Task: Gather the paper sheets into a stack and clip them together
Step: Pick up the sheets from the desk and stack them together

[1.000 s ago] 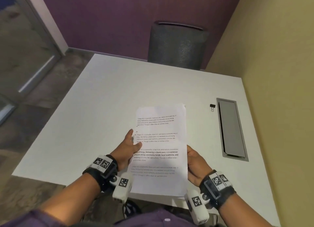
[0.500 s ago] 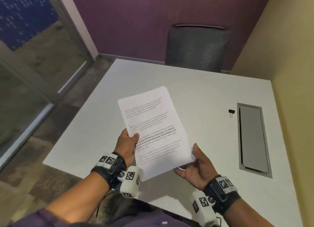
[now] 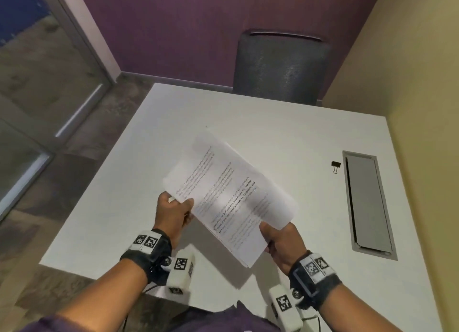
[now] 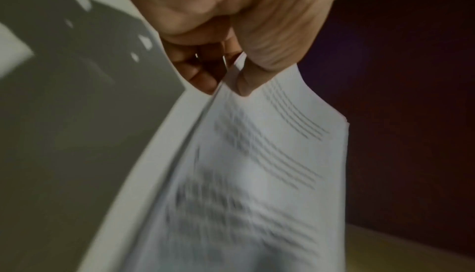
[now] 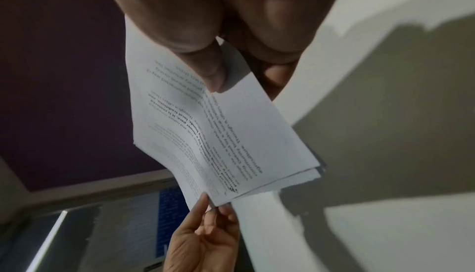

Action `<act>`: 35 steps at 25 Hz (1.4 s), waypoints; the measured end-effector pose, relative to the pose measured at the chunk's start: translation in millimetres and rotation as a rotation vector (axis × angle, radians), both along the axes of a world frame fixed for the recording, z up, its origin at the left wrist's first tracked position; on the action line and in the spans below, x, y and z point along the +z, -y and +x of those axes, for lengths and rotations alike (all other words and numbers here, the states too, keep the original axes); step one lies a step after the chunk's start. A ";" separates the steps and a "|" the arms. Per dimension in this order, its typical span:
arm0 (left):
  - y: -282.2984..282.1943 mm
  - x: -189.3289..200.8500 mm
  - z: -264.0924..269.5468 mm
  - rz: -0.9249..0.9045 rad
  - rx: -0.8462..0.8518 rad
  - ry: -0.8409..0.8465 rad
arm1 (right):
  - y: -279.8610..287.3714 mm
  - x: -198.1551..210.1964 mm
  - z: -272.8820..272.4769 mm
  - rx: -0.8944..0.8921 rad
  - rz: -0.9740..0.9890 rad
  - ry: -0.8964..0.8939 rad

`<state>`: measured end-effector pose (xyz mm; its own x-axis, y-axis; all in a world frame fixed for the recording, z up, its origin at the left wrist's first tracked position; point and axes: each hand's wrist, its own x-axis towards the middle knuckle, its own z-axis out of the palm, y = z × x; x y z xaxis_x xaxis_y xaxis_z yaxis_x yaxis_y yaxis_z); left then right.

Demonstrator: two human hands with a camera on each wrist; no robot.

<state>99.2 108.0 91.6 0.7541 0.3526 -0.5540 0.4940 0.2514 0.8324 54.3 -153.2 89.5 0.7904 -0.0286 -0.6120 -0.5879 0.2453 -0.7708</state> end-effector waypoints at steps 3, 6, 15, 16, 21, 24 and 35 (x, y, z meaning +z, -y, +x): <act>-49.1 -22.7 14.0 0.265 -0.220 -0.010 | 11.8 -8.2 -0.2 0.099 -0.194 0.054; -64.7 -28.2 36.1 0.229 -0.499 0.056 | 16.5 -10.4 5.4 0.191 -0.327 0.111; -45.1 -58.5 61.0 0.041 -0.454 -0.057 | 2.1 -45.0 25.4 -0.068 -0.480 0.116; -40.2 -64.8 56.5 0.006 -0.428 -0.099 | -2.6 -52.6 21.5 -0.087 -0.473 0.055; -32.0 -78.6 42.7 0.012 -0.317 -0.143 | -19.1 -68.5 4.1 -0.071 -0.505 -0.012; -33.9 -78.4 37.4 -0.021 -0.332 -0.169 | -21.3 -65.9 0.1 -0.042 -0.520 0.029; -29.4 -94.1 20.1 -0.027 -0.329 -0.174 | -14.8 -76.2 -2.0 0.049 -0.575 0.048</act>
<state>119.3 137.3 -2.5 0.7184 0.0906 -0.6897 0.6856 0.0758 0.7240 52.3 -138.5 13.3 0.8257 -0.3081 -0.4724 -0.5491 -0.2474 -0.7983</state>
